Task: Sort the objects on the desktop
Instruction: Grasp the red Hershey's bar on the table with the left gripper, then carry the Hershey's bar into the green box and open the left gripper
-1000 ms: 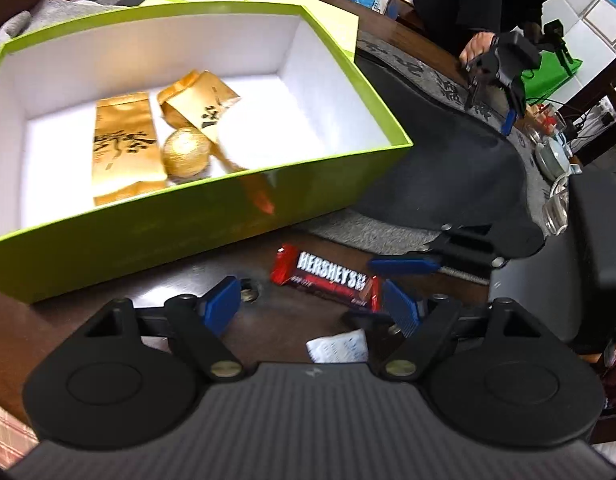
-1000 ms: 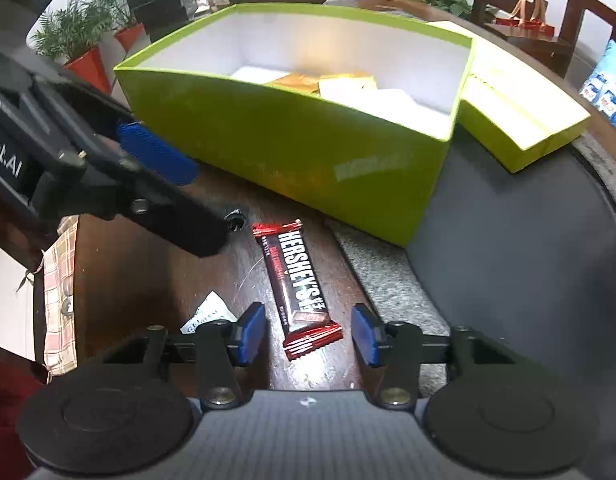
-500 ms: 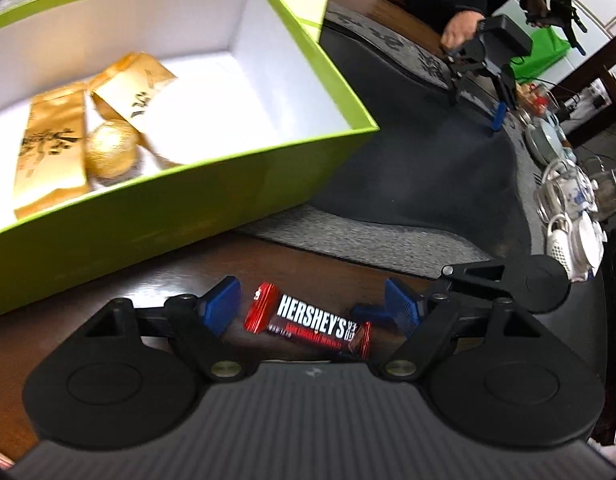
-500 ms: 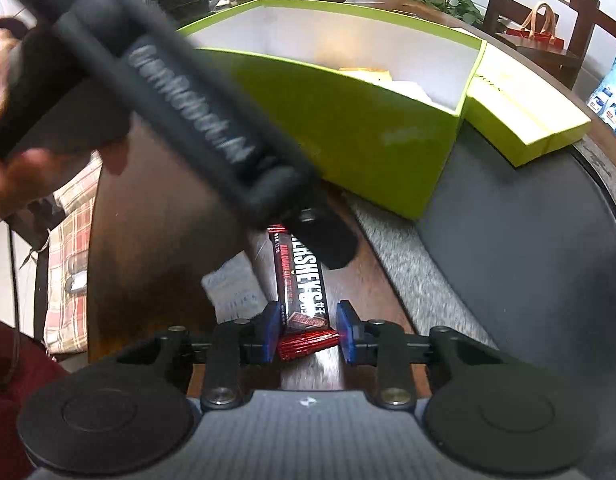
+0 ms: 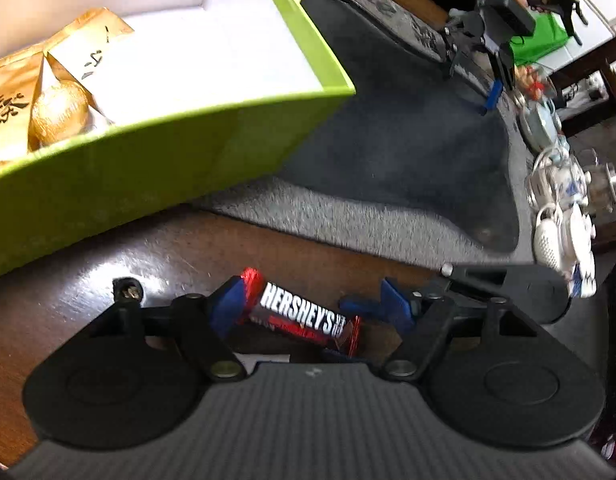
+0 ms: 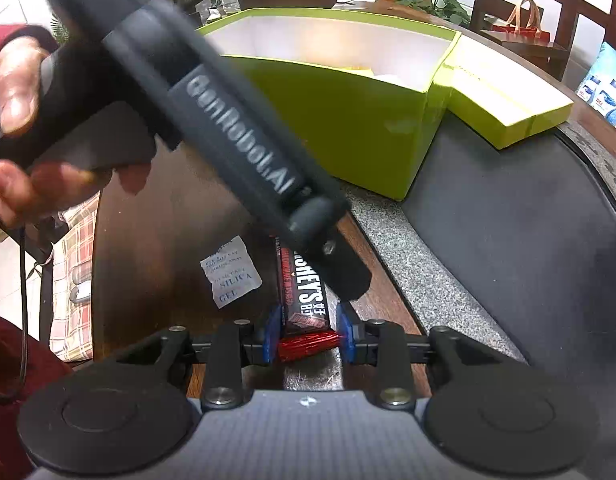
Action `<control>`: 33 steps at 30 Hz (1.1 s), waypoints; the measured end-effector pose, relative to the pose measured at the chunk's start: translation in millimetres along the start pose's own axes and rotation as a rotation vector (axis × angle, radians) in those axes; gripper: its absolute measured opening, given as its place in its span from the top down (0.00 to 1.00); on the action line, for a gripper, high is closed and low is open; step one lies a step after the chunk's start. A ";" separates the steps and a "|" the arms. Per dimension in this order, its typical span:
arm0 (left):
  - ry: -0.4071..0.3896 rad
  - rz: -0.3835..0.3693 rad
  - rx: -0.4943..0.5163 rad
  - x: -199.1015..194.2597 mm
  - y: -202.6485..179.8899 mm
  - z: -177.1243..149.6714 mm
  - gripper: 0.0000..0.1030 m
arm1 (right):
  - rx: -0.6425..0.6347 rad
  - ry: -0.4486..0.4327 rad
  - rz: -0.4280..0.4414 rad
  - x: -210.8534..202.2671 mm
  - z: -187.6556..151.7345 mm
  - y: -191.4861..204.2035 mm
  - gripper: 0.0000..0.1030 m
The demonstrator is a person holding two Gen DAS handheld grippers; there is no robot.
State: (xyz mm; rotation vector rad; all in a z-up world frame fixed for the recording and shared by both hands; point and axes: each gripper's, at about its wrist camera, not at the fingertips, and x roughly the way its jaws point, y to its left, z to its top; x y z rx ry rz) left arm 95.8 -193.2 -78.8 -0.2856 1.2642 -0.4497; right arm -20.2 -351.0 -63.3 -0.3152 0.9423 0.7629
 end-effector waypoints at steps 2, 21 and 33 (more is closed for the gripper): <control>0.005 -0.001 -0.009 0.8 1.3 1.4 0.31 | 0.000 0.000 0.002 1.8 -0.3 -4.0 0.71; 0.050 -0.053 -0.050 13.3 -9.1 -2.0 0.31 | -0.023 0.004 0.000 7.1 3.1 -15.1 0.75; 0.014 -0.076 -0.103 -8.0 -16.1 -4.5 0.32 | -0.077 0.001 0.003 -8.0 10.8 -13.7 0.75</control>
